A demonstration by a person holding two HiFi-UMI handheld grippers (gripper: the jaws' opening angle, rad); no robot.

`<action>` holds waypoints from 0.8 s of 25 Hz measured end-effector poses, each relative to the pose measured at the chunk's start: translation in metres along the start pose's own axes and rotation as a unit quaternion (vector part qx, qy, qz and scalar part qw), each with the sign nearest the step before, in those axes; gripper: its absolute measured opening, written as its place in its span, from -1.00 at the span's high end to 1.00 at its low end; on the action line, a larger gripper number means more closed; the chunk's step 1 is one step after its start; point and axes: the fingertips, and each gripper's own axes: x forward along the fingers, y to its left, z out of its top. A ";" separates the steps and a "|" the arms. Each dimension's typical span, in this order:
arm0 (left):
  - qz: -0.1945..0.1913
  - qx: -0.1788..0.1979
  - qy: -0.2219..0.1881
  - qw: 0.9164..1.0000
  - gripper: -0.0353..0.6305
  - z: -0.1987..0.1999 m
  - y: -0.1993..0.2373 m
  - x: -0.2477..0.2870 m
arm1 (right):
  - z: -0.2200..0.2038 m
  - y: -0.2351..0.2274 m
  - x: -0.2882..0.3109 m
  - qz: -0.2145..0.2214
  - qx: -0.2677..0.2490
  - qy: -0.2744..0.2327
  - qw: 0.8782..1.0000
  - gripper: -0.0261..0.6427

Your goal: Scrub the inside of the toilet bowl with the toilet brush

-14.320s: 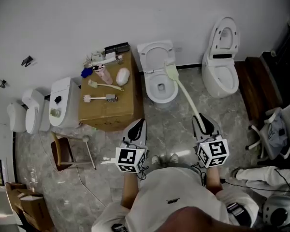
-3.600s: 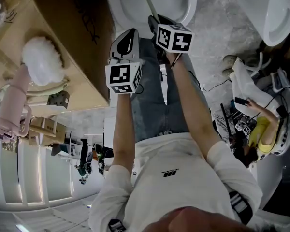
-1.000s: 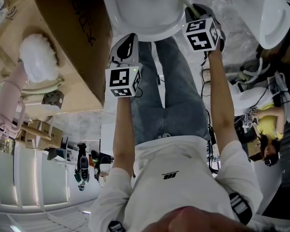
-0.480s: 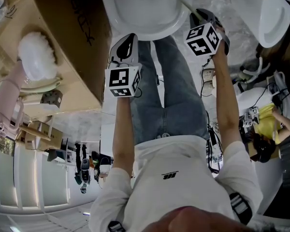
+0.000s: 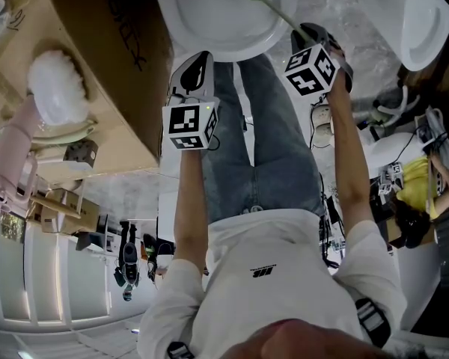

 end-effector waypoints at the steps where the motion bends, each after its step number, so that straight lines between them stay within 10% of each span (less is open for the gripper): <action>1: 0.000 0.000 0.000 1.000 0.86 0.000 0.001 0.000 | -0.001 0.003 0.000 0.003 0.000 0.002 1.000 0.68; 20: -0.002 0.000 0.001 1.000 0.86 -0.007 0.003 -0.006 | -0.021 0.050 -0.005 0.048 0.011 0.027 0.998 0.68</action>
